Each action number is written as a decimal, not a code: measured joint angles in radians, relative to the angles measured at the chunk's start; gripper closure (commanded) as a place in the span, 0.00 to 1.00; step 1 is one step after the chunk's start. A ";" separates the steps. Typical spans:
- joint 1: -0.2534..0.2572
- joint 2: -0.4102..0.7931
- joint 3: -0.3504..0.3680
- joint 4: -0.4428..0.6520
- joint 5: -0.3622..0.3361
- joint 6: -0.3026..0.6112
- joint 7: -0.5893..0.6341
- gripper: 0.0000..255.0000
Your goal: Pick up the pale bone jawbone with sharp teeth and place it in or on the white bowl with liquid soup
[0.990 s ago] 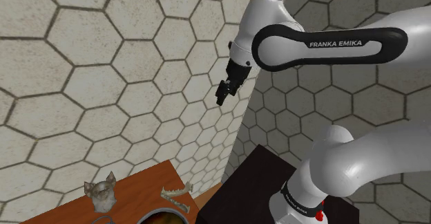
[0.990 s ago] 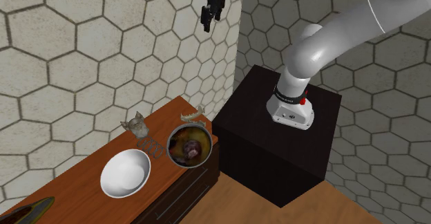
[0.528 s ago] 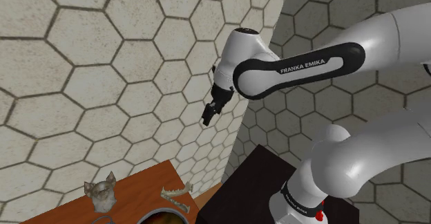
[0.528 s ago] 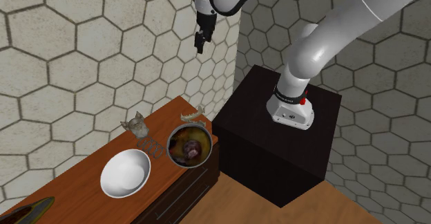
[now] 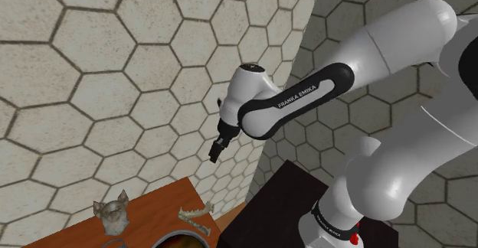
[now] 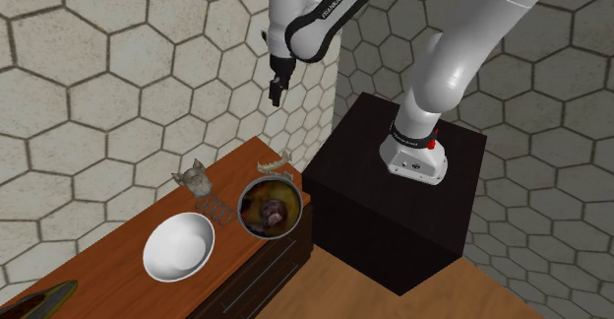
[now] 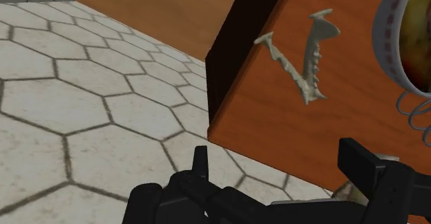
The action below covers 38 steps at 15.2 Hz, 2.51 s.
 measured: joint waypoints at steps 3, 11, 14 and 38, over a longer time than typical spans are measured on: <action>0.037 0.116 0.006 0.009 0.045 0.105 -0.040 0.00; 0.092 0.445 0.083 0.074 0.250 0.364 -0.231 0.00; 0.069 0.584 0.144 0.134 0.302 0.442 -0.301 0.00; 0.066 0.857 0.199 0.261 0.309 0.590 -0.347 1.00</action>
